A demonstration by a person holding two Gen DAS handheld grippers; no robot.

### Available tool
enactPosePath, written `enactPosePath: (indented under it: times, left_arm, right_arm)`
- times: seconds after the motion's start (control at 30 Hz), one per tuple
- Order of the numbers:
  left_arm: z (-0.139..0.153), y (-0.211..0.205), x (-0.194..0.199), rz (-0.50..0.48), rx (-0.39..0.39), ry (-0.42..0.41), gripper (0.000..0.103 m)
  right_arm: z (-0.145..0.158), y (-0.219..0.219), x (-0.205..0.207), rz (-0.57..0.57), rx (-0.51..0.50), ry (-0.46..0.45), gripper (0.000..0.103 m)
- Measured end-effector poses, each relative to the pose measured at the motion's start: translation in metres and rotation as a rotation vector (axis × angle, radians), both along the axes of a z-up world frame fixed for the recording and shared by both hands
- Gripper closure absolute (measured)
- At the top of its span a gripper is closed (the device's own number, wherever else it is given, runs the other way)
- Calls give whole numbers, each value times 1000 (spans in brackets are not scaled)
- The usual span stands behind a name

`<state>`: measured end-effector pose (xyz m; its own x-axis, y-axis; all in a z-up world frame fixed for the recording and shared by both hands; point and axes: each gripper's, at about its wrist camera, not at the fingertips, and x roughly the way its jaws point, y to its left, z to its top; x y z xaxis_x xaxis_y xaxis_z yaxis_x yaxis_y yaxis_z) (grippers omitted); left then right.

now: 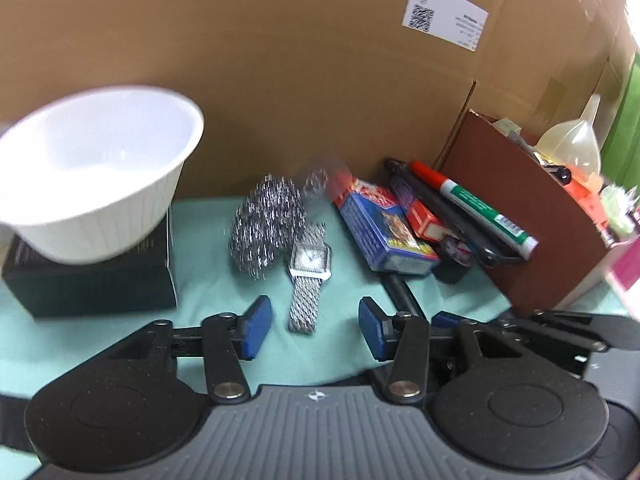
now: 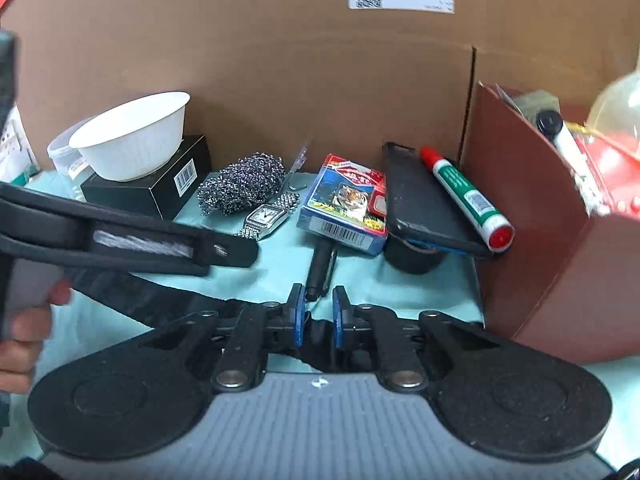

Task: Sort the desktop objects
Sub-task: 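Grasp the silver wristwatch with the left tool while the right tool grasps the black pen, then lift the watch with the left tool while the right tool lifts the pen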

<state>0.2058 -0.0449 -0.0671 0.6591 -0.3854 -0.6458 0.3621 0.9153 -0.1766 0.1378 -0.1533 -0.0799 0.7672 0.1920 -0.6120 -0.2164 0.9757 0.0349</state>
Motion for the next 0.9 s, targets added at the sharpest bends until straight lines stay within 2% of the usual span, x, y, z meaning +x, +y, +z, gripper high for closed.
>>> enactPosePath:
  times: [0.03,0.1,0.2,0.3,0.37,0.6,0.7,0.73,0.8,0.9]
  left_arm:
    - [0,-2,0,3,23,-14,65]
    - [0,-3,0,18,60,-25,83]
    - [1,4,0,22,35,-1,88]
    - [2,7,-11,8,45,0,89]
    - [3,8,-25,-16,55,-4,89]
    - [4,17,-79,-48,48,4,89]
    - [10,14,-83,-16,43,-29,86]
    - [12,12,-81,-9,46,-36,83]
    - [16,7,-76,-4,29,-51,68]
    - [17,0,-68,1,46,-77,68]
  right_arm:
    - [0,2,2,3,-9,-1,89]
    - [-1,3,6,9,-8,0,89]
    - [-2,1,11,11,10,5,90]
    - [-1,-5,8,7,51,21,95]
    - [-1,-7,2,9,50,28,102]
    - [5,-7,-43,62,-8,13,102]
    - [6,-9,-44,49,-9,-6,94]
    - [7,-8,-41,38,-4,-1,82]
    - [9,-7,-36,38,17,-12,70]
    - [10,-4,-23,36,-4,-31,72]
